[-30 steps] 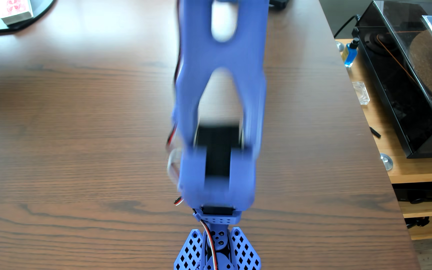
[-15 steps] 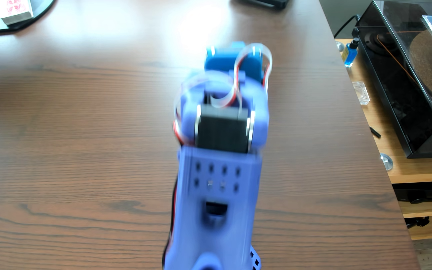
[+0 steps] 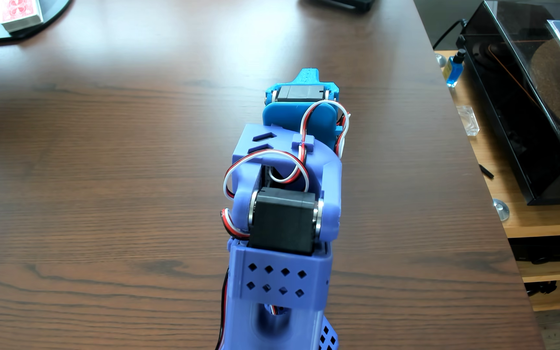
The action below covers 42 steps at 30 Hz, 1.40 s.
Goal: Grab the blue dice
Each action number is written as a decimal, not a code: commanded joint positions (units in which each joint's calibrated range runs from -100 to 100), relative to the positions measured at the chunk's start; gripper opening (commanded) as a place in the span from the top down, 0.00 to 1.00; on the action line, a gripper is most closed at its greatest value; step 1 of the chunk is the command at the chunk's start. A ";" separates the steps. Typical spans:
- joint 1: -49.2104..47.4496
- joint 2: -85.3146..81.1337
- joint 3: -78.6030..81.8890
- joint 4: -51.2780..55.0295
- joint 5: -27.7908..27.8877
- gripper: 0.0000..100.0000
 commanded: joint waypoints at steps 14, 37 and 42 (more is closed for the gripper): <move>-1.11 -0.23 -2.87 -1.60 0.26 0.87; -9.78 -0.15 3.37 -2.29 -0.16 0.99; -10.93 -0.82 9.51 -2.54 -0.22 0.98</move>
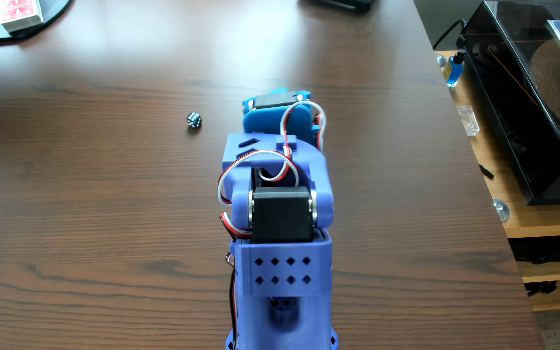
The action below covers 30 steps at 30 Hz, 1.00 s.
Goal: Grab the blue dice
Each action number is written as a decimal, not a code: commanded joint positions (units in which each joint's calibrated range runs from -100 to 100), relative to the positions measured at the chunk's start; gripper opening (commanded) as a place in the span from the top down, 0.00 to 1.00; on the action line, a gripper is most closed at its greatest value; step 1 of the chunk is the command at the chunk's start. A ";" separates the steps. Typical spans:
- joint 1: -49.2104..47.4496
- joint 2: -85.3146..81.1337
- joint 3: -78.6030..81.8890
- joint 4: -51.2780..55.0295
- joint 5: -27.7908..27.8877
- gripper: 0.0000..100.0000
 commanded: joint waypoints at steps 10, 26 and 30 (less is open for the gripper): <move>1.69 -0.23 14.37 -1.41 -0.27 0.98; 5.37 -2.49 23.59 -0.64 -0.27 0.98; 5.37 -11.95 29.65 -0.56 -0.27 0.98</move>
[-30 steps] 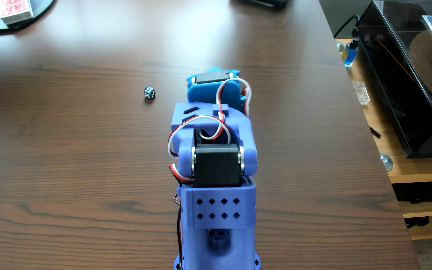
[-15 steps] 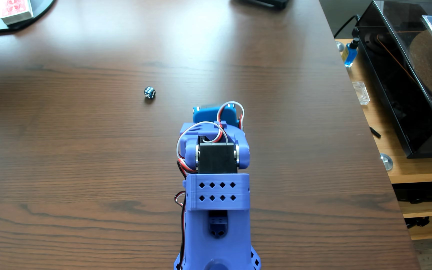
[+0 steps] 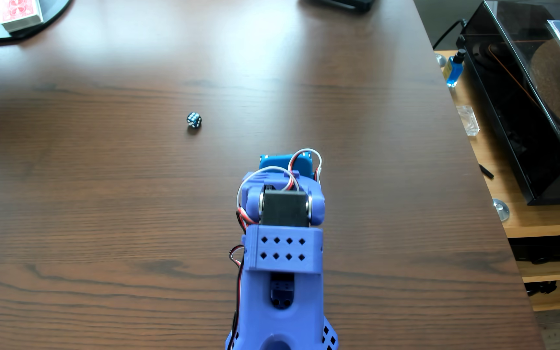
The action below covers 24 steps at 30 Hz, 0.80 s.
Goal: Grab the blue dice
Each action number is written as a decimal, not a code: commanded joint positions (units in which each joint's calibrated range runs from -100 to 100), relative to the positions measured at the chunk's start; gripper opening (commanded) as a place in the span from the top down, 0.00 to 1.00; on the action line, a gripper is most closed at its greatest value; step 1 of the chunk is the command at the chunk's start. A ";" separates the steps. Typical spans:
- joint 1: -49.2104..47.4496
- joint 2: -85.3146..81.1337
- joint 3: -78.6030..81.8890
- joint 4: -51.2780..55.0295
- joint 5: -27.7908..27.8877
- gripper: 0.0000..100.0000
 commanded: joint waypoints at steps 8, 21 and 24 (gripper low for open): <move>0.74 -9.03 4.72 -0.56 -0.22 0.98; 0.41 -9.03 4.90 -0.90 0.10 0.98; 0.41 -9.03 4.90 -0.90 0.10 0.98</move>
